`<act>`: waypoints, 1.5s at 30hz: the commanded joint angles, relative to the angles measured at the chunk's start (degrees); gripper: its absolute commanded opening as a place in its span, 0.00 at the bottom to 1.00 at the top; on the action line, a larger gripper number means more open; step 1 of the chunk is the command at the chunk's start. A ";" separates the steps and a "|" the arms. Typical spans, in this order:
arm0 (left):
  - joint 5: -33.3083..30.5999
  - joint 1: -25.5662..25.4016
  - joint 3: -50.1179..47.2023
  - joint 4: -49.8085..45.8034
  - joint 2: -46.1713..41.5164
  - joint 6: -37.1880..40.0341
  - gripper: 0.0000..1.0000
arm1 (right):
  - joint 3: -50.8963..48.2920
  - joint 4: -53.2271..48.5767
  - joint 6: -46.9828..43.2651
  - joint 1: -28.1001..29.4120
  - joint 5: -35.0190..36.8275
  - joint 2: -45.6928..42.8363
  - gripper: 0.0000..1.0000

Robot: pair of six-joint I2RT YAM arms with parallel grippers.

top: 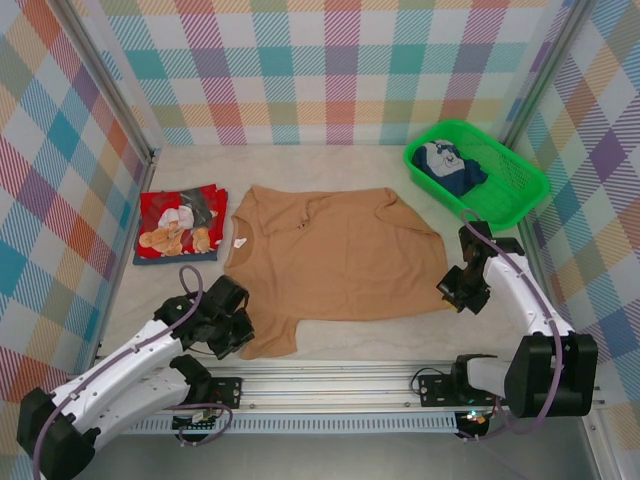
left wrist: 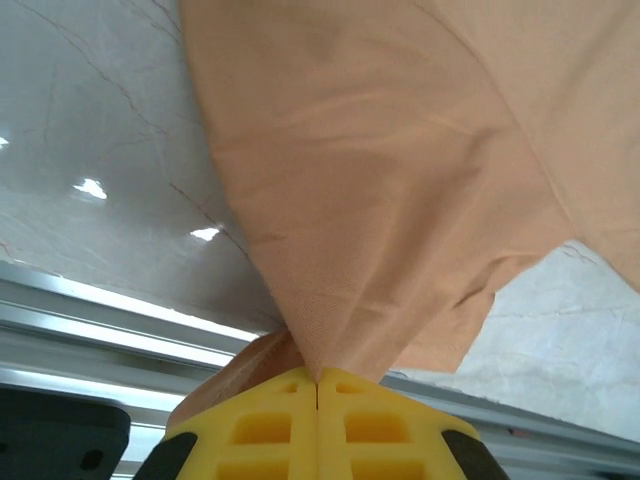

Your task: Fold and stack the t-shirts

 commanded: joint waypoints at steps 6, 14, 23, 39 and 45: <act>-16.57 -0.08 24.61 -0.84 3.09 6.92 0.00 | 13.71 5.06 -4.85 0.56 -0.79 -3.58 0.00; -26.66 2.84 56.16 6.03 17.72 25.35 0.00 | 39.18 12.44 -11.11 0.93 -0.42 -0.38 0.00; -29.23 3.43 73.43 22.38 17.34 41.49 0.00 | 54.45 20.28 -14.53 0.99 -0.06 -5.77 0.00; -24.90 9.82 108.35 14.55 42.22 48.33 0.00 | 67.14 23.10 -15.24 0.92 2.25 3.44 0.00; -12.35 24.28 111.03 15.64 60.03 35.20 0.00 | 71.98 23.45 -14.64 0.83 -0.14 20.15 0.00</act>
